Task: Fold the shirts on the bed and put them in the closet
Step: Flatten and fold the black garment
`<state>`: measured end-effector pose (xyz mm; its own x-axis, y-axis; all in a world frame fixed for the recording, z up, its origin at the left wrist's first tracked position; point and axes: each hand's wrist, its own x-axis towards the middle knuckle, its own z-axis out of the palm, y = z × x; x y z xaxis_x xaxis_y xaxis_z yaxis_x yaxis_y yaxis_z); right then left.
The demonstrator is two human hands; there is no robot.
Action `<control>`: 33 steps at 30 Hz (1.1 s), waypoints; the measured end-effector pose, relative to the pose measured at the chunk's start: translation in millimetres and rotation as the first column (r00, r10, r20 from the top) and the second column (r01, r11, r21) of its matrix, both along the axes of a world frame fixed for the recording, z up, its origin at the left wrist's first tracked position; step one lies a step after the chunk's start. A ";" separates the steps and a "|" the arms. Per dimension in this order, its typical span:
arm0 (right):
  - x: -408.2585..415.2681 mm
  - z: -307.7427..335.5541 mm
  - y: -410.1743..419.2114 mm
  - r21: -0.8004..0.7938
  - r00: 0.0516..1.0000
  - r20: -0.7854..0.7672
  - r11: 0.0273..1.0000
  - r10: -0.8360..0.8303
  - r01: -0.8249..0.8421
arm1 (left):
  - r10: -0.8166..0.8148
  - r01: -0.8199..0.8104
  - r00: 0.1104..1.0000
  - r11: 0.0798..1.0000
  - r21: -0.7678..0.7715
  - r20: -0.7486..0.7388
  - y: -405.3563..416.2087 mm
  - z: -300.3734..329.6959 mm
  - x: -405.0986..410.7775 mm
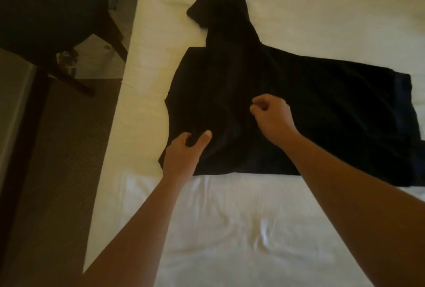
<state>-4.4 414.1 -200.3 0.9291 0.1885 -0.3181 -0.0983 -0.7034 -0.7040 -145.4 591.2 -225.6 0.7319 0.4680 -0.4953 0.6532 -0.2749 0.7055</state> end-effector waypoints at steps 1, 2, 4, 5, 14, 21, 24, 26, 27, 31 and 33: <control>-8.8 -7.5 -3.0 -0.040 0.999 0.010 0.999 0.036 -0.036 | -0.058 0.059 0.998 0.997 0.054 -0.029 3.1 -2.6 0.2; -15.7 -13.3 -2.7 -0.079 0.996 0.033 0.994 0.084 -0.081 | -0.092 0.097 0.995 0.990 0.100 -0.049 6.5 -4.7 0.1; -21.9 -16.9 6.0 -0.116 0.978 0.085 0.977 0.191 -0.181 | -0.076 0.077 0.997 0.991 0.105 -0.013 13.0 -6.3 1.5; -23.0 -17.2 14.6 -0.108 0.964 0.108 0.967 0.243 -0.232 | -0.049 0.048 0.999 0.997 0.068 0.020 16.4 -4.8 0.9; 17.0 -24.9 94.9 -0.466 0.658 -0.091 0.552 0.747 -0.692 | 0.012 -0.009 0.999 0.997 -0.082 0.041 35.9 -3.9 -34.8; 39.4 -35.5 105.0 -0.464 0.719 -0.070 0.615 0.692 -0.637 | -0.104 0.104 0.994 0.995 0.007 0.024 37.8 -12.4 -45.8; 53.4 -30.1 114.2 -0.411 0.806 0.039 0.745 0.590 -0.525 | 0.045 -0.044 0.996 0.999 -0.018 0.076 43.4 -12.6 -45.1; 57.9 -30.0 119.2 -0.363 0.872 0.138 0.843 0.469 -0.396 | 0.108 -0.109 0.990 0.994 0.006 0.092 44.6 -13.8 -45.5; 57.3 -33.0 119.8 -0.343 0.888 0.155 0.867 0.433 -0.363 | 0.123 -0.126 0.988 0.992 0.030 0.094 43.7 -15.3 -46.0; 39.8 -48.5 107.7 -0.321 0.849 0.088 0.822 0.521 -0.471 | 0.136 -0.148 0.988 0.967 0.207 0.072 31.3 -25.0 -50.0; 31.5 -49.3 100.0 -0.316 0.820 0.100 0.800 0.563 -0.510 | 0.115 -0.122 0.993 0.946 0.301 0.042 24.0 -31.1 -50.3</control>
<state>27.1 514.1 -249.6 0.7480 0.6078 -0.2666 0.4602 -0.7644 -0.4516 -195.7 615.2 -256.7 0.6717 0.6773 -0.3003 0.6785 -0.3995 0.6165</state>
